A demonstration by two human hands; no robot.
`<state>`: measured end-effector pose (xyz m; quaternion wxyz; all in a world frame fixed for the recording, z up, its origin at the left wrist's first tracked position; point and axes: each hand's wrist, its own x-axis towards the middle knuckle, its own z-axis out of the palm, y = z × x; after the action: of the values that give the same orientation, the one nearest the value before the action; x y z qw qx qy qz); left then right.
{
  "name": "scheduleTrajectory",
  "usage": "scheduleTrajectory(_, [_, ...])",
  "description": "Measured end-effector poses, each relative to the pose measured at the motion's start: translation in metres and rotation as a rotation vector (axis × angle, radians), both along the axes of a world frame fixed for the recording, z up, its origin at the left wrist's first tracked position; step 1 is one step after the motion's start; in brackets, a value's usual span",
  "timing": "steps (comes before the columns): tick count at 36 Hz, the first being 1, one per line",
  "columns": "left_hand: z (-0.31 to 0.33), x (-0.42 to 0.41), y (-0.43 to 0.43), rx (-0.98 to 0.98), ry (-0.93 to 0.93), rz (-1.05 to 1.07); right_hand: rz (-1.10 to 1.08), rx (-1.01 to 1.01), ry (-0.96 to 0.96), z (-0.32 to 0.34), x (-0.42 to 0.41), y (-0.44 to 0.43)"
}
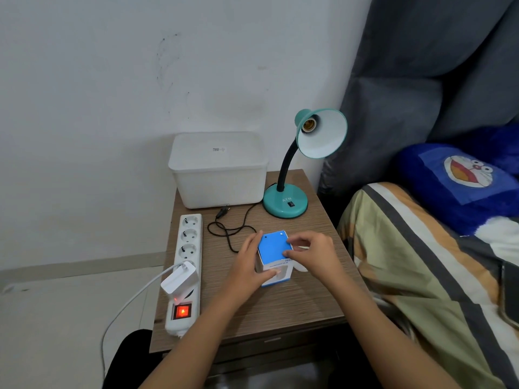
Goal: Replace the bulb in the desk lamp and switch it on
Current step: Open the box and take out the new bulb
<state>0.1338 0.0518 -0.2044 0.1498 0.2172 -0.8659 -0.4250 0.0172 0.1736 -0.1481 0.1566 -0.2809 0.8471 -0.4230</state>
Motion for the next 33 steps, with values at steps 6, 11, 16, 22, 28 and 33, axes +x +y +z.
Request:
scheduleTrajectory(6, [0.000,0.000,0.001,0.016,0.015,0.008,-0.003,0.018,0.009,0.002,0.001,-0.002])
scheduleTrajectory(11, [0.004,0.000,-0.008,0.067,-0.007,-0.087,0.027,0.046,0.027,0.006,-0.005,-0.001])
scheduleTrajectory(16, [0.010,-0.002,-0.016,0.116,-0.049,-0.172,0.215,0.211,0.102,0.013,-0.016,0.000])
scheduleTrajectory(22, [0.016,-0.006,-0.018,0.113,-0.089,-0.249,0.418,0.437,0.270,0.023,-0.023,-0.005])
scheduleTrajectory(28, [0.015,-0.005,-0.016,0.151,-0.094,-0.227,0.536,0.526,0.353,0.031,-0.025,-0.010])
scheduleTrajectory(33, [0.016,-0.005,-0.015,0.132,-0.102,-0.228,0.573,0.564,0.375,0.034,-0.024,-0.010])
